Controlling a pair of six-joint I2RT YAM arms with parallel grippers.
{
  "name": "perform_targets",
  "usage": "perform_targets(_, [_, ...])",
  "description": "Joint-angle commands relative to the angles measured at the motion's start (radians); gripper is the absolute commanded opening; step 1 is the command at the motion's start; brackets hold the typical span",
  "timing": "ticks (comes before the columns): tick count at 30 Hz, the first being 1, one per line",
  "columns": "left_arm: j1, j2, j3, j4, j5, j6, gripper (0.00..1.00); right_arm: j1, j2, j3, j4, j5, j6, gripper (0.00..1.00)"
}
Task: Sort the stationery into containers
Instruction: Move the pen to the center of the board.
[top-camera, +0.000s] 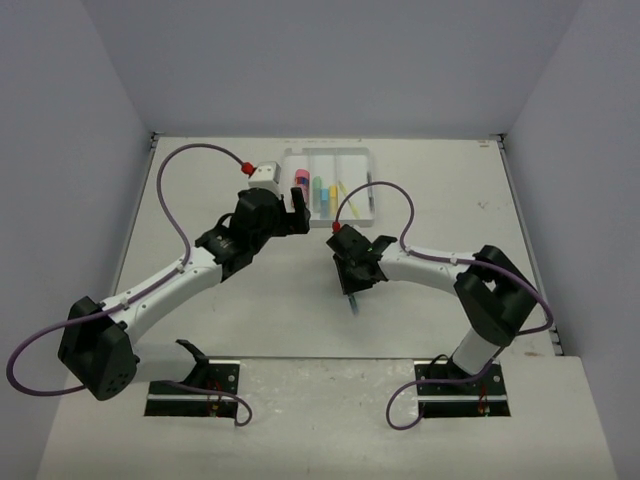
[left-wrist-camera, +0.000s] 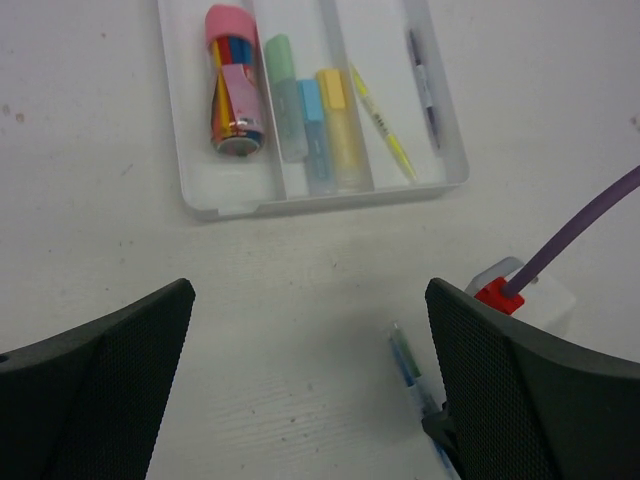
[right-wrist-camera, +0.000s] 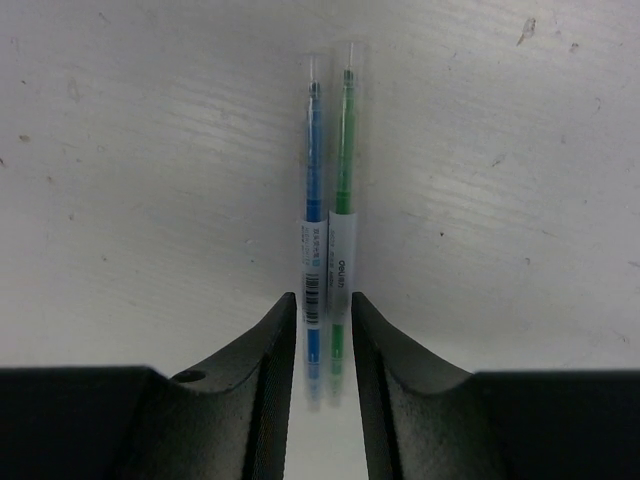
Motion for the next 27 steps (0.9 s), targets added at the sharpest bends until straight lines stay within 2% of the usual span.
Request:
perform_targets(1, [-0.001,-0.032,-0.036,0.037,0.013,-0.02,1.0,0.005,0.029,0.049,0.003,0.047,0.013,0.3])
perform_targets(19, [-0.002,0.035,-0.107,0.055,0.053,-0.02,1.0,-0.027,-0.03,0.028,0.004,0.04,-0.013,0.31])
perform_targets(27, [-0.002,0.043,-0.122,0.057,0.052,-0.02,1.0,-0.035,0.003,0.035,0.004,0.028,-0.028,0.29])
